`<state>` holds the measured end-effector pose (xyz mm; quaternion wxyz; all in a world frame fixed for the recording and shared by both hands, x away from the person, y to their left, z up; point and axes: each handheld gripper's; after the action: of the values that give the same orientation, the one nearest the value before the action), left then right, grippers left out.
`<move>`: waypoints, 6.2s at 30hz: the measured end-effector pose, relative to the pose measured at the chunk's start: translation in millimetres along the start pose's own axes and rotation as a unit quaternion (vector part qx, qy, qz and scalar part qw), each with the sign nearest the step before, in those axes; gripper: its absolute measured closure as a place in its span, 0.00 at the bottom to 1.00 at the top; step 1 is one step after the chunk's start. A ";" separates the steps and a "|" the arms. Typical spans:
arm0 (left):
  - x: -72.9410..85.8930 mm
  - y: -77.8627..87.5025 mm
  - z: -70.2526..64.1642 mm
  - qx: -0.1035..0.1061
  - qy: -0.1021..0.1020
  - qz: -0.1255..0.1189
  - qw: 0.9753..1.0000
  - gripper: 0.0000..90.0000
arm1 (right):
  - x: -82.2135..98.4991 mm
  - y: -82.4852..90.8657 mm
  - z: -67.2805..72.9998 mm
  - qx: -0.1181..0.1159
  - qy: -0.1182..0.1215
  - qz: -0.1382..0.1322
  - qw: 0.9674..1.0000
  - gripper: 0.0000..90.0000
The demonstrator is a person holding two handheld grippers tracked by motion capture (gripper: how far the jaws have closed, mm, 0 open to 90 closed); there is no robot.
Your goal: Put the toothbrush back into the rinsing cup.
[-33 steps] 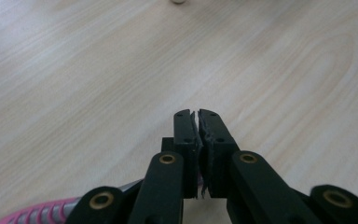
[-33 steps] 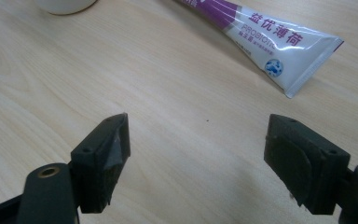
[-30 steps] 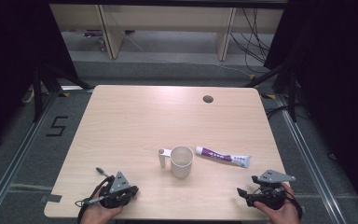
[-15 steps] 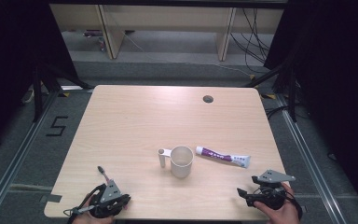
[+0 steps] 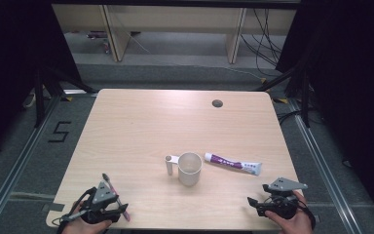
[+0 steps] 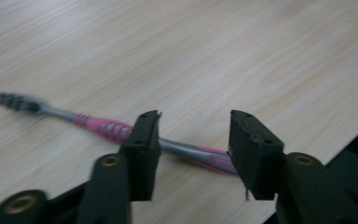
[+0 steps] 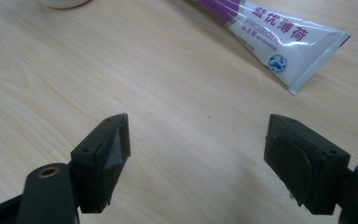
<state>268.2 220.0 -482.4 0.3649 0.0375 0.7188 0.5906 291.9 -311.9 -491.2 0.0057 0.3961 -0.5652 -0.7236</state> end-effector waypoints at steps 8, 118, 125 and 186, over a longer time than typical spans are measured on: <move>-8.3 -4.6 20.4 0.031 0.095 0.027 0.995 0.41 | -0.1 -0.1 2.3 -0.006 -0.010 0.003 1.000 0.26; -94.5 7.5 26.4 0.039 -0.078 0.024 0.996 0.93 | 1.3 -4.4 3.8 -0.020 -0.003 0.027 0.999 0.26; -96.5 5.6 26.5 0.046 -0.032 -0.096 0.994 0.93 | 1.7 -5.5 2.6 -0.015 0.004 0.022 1.000 0.26; -168.5 -3.4 -27.9 0.111 -0.016 -0.322 0.940 0.93 | 1.6 -5.7 2.4 -0.018 0.008 0.020 1.000 0.26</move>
<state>376.7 114.4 -403.5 0.5405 -0.1459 0.7474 0.3578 291.9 -308.7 -496.7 0.0317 0.3902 -0.5598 -0.7303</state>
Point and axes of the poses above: each handheld gripper's, and its own axes: y roughly backward along the jaws, x roughly out of its underside, z roughly to its left, and after that the axes turned 10 degrees about z, right-handed
